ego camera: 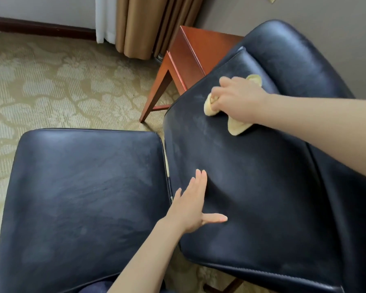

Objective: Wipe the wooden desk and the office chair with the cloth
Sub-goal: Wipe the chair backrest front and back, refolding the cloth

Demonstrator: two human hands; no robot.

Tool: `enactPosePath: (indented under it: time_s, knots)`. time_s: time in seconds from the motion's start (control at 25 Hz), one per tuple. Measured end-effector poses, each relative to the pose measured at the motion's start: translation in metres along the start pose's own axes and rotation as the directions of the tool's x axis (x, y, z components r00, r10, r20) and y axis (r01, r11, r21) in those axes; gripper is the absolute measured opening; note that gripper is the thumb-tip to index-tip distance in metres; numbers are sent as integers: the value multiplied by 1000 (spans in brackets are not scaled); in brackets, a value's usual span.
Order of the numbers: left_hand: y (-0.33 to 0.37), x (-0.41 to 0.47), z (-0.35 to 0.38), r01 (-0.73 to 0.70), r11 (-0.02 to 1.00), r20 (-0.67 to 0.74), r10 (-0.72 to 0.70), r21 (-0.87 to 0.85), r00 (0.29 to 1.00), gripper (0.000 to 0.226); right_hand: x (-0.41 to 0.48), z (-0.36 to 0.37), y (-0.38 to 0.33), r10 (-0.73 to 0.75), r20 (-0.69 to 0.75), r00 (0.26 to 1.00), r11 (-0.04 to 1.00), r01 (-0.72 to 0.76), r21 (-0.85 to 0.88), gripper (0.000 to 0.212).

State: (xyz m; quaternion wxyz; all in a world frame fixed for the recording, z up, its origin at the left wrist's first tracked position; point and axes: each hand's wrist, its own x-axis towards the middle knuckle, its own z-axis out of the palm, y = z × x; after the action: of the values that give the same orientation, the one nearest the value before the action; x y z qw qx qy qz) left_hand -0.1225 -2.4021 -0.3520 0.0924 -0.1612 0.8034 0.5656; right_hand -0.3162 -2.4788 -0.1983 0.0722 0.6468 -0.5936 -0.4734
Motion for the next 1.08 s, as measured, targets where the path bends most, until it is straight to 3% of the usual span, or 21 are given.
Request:
enactPosePath:
  time_s: [0.12,0.2,0.32,0.52,0.72,0.88,0.96,1.08]
  knots:
    - [-4,3,4,-14,999,16,13,37,1000,112,33,3,-19,202,-33,979,977,-199,81,30]
    - [-6,4,6,-12,999,12,12,33,1000,112,39,7,-38,244,-22,969,961,-239,137,30]
    - [-7,5,7,7,999,16,-8,47,1000,113,21,15,-63,128,-3,992,986,-127,112,28]
    - [6,3,3,82,969,4,-86,234,996,117,-41,21,-96,-113,43,993,980,104,170,24]
    - [23,-12,-6,171,918,-18,-176,357,984,111,-127,15,-110,-229,49,972,937,207,283,22]
    - [58,-23,-19,124,930,-109,-92,347,990,122,-209,10,-108,-269,-29,963,897,261,356,21]
    - [76,-25,-26,60,947,-132,-18,316,991,127,-241,4,-98,-318,-11,948,904,306,300,21]
    - [110,-25,-28,-76,941,-170,138,331,976,130,-273,4,-78,-221,-129,967,937,247,247,19]
